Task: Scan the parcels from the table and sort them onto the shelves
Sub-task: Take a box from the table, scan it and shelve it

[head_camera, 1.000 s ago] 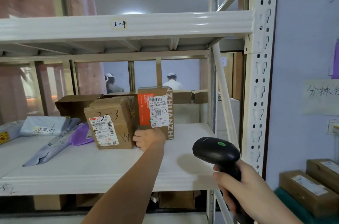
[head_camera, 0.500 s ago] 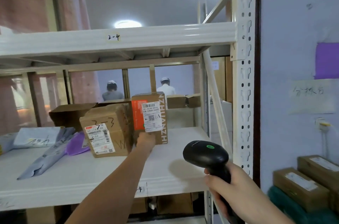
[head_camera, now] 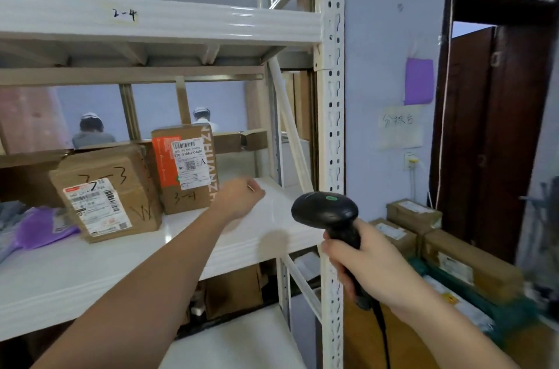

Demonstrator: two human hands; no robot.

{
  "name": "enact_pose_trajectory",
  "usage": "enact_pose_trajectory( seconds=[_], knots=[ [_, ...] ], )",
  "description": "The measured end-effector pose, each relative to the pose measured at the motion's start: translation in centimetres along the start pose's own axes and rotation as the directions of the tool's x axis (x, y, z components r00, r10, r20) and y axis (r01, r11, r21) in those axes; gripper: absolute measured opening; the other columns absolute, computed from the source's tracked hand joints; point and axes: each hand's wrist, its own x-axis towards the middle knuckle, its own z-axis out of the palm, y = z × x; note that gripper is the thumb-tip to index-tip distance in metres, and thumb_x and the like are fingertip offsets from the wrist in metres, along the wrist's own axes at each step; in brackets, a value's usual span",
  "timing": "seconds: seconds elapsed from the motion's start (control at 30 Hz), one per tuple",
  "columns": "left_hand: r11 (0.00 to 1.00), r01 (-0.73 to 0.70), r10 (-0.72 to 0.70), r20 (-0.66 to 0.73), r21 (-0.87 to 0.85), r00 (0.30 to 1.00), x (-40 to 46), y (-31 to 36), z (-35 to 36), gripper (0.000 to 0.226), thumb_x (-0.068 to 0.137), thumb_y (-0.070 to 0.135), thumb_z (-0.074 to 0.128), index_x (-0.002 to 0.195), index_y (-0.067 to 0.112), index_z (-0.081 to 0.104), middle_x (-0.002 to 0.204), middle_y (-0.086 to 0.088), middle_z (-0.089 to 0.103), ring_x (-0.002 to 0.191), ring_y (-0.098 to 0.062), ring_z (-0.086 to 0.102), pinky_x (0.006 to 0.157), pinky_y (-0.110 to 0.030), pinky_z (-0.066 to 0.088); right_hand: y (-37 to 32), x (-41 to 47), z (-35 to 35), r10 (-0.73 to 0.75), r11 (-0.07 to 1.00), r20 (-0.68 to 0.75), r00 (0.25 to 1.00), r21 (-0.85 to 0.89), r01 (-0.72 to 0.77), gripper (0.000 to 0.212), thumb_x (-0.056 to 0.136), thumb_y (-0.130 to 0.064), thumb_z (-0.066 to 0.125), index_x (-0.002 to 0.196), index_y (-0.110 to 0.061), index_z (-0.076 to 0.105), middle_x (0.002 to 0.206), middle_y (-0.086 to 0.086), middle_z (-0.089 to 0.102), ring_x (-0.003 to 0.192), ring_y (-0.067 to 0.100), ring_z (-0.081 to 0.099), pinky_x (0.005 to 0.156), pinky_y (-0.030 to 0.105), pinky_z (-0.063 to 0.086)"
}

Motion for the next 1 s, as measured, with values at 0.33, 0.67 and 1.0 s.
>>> enact_pose_trajectory(
  seconds=[0.33, 0.67, 1.0],
  knots=[
    [0.942, -0.336, 0.322, 0.236, 0.021, 0.917, -7.2, 4.5, 5.4, 0.057, 0.095, 0.071, 0.049, 0.132, 0.03, 0.062, 0.14, 0.004, 0.062, 0.123, -0.02, 0.06, 0.104, -0.042, 0.049, -0.8, -11.8, 3.7, 0.084, 0.992, -0.302, 0.95, -0.063, -0.108, 0.006, 0.097, -0.023, 0.061, 0.093, -0.025, 0.057, 0.054, 0.001, 0.056, 0.048, 0.023, 0.052, 0.057, 0.045, 0.053],
    [0.848, -0.513, 0.516, 0.425, -0.133, 0.744, -13.7, 10.4, 14.2, 0.049, 0.1, 0.058, 0.053, 0.133, 0.023, 0.063, 0.139, 0.002, 0.064, 0.124, -0.017, 0.059, 0.105, -0.038, 0.048, -0.1, -20.9, -0.1, 0.153, 0.973, -0.486, 0.86, -0.079, -0.217, 0.016, 0.096, -0.021, 0.061, 0.087, -0.034, 0.058, 0.05, 0.0, 0.051, 0.042, 0.019, 0.047, 0.054, 0.04, 0.044],
    [0.89, -0.441, 0.423, 0.584, -0.121, 0.693, -13.8, 16.6, 24.4, 0.045, 0.101, 0.056, 0.052, 0.131, 0.023, 0.061, 0.132, 0.0, 0.065, 0.117, -0.019, 0.06, 0.101, -0.037, 0.05, 3.0, -25.2, -9.5, 0.277, 0.936, -0.566, 0.776, -0.022, -0.351, 0.008, 0.094, -0.012, 0.063, 0.095, -0.019, 0.059, 0.048, -0.003, 0.054, 0.04, 0.014, 0.05, 0.051, 0.031, 0.042]
  ],
)
